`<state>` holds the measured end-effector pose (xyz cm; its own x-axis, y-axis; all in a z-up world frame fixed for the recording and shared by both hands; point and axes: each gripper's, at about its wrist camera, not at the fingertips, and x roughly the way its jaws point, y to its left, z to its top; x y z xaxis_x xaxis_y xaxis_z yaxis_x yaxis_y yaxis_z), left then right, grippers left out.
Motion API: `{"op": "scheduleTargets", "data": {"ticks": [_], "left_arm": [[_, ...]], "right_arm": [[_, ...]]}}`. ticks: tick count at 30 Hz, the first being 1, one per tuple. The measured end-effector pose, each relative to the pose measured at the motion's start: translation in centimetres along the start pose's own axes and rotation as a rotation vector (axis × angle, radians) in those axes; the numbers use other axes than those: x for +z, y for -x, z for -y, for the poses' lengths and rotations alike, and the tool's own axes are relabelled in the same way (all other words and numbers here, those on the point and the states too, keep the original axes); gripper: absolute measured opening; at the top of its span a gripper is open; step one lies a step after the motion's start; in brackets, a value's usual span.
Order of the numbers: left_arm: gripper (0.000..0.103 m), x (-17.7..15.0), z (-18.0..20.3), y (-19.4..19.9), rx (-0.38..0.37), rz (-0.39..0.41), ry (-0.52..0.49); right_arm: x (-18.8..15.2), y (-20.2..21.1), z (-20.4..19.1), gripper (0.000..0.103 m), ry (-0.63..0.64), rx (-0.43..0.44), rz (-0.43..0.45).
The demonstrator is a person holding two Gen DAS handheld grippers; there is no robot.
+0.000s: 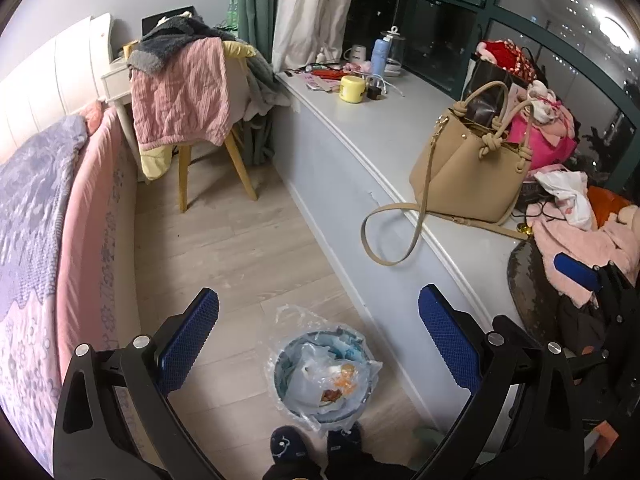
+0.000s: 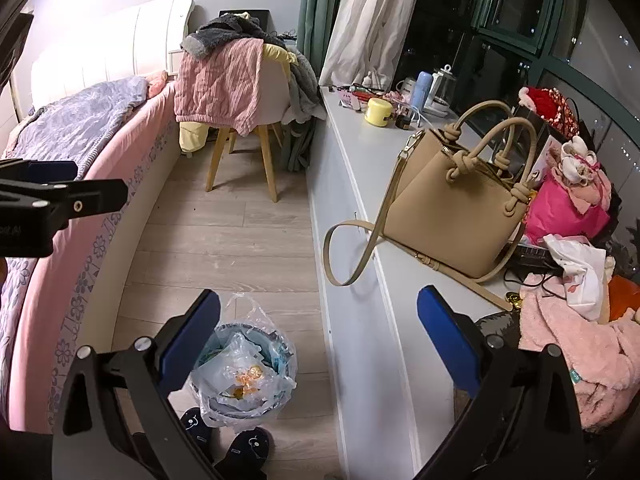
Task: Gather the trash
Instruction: 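Raise both open tools up and away from the bin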
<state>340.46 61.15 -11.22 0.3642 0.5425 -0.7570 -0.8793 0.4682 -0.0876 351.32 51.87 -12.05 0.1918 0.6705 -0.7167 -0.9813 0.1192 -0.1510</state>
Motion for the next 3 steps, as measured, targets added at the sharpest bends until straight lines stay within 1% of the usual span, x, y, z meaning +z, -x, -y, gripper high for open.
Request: {"op": "scheduleTargets", "data": {"ticks": [3], "left_arm": [[0.097,0.31,0.57,0.86,0.017,0.013,-0.026]], "right_arm": [[0.09,0.41,0.31,0.096,-0.007,-0.004,0.007]]}}
